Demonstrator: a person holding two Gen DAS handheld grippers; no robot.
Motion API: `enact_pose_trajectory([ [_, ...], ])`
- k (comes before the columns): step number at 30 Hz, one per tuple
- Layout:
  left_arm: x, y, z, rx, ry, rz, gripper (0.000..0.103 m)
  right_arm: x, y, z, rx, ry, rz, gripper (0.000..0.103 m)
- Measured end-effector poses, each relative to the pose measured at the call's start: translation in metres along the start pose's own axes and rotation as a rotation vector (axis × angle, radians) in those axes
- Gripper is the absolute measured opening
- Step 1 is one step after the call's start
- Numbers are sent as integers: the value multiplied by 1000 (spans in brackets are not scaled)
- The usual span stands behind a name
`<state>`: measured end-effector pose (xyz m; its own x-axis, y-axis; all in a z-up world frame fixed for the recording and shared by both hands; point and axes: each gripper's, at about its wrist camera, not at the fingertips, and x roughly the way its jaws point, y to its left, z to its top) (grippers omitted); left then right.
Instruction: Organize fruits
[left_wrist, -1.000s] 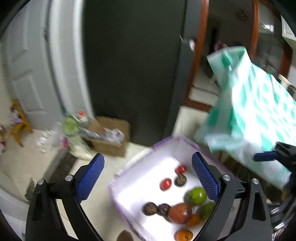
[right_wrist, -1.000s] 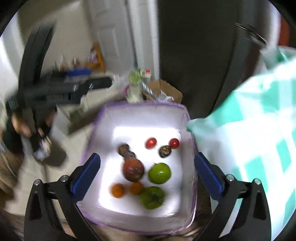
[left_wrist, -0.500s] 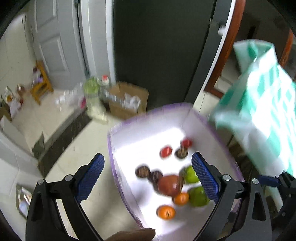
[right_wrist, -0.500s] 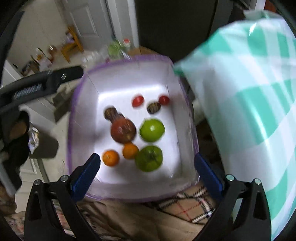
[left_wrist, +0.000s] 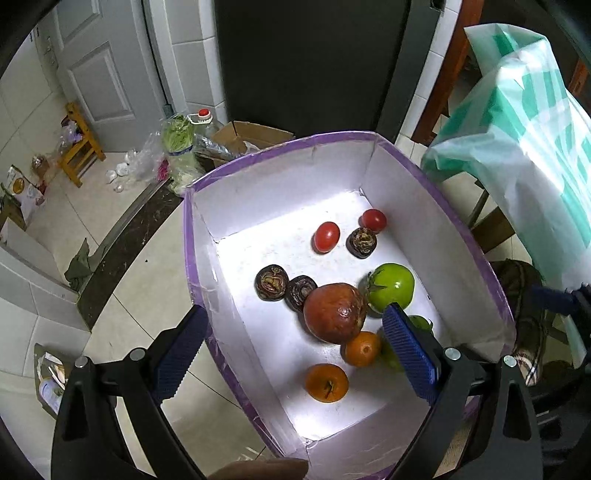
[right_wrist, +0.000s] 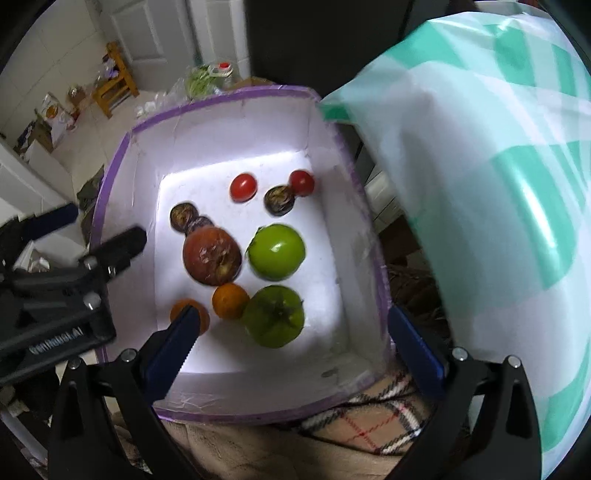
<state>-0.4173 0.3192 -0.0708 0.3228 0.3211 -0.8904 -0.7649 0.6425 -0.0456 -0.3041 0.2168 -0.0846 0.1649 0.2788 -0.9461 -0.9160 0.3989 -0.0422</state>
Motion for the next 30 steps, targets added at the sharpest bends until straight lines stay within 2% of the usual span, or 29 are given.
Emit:
enact_pose_trajectory([
  [30, 10, -8, -3, 18, 37, -1, 92, 10, -3, 3, 19, 37, 42, 101],
])
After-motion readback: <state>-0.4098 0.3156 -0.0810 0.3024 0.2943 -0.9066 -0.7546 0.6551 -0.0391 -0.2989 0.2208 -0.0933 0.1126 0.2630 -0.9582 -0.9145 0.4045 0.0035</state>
